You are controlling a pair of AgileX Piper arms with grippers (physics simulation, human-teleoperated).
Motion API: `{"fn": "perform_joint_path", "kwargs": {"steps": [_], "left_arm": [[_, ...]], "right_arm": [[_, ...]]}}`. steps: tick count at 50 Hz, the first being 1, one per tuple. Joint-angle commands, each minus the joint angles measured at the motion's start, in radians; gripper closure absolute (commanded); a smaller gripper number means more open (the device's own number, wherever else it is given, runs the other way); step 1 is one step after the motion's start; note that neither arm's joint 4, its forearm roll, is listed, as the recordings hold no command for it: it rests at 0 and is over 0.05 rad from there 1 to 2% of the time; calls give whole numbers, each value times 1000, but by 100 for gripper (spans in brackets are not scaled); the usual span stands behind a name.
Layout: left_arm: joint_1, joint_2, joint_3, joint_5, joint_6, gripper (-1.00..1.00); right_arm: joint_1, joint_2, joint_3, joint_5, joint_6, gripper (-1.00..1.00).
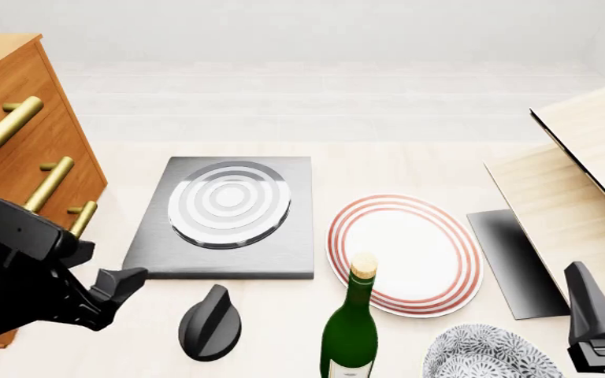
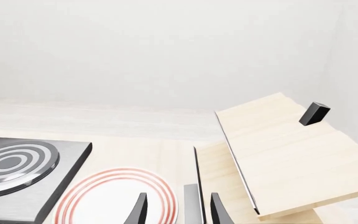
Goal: Turn on the stove.
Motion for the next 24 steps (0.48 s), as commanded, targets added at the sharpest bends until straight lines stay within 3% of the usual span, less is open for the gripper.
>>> {"fn": "perform_joint_path", "kwargs": {"steps": [1,9,24], "left_arm": [[3,-191,-6,139,-17,-100],[5,-325,23,210,-54,-100],[61,-489,-76,366,-86,-100]], "right_arm": [[2,0,-2,5,0,-100],[2,0,1,1,-3,-100],[-3,0,6,-5,-3,-100]]}}
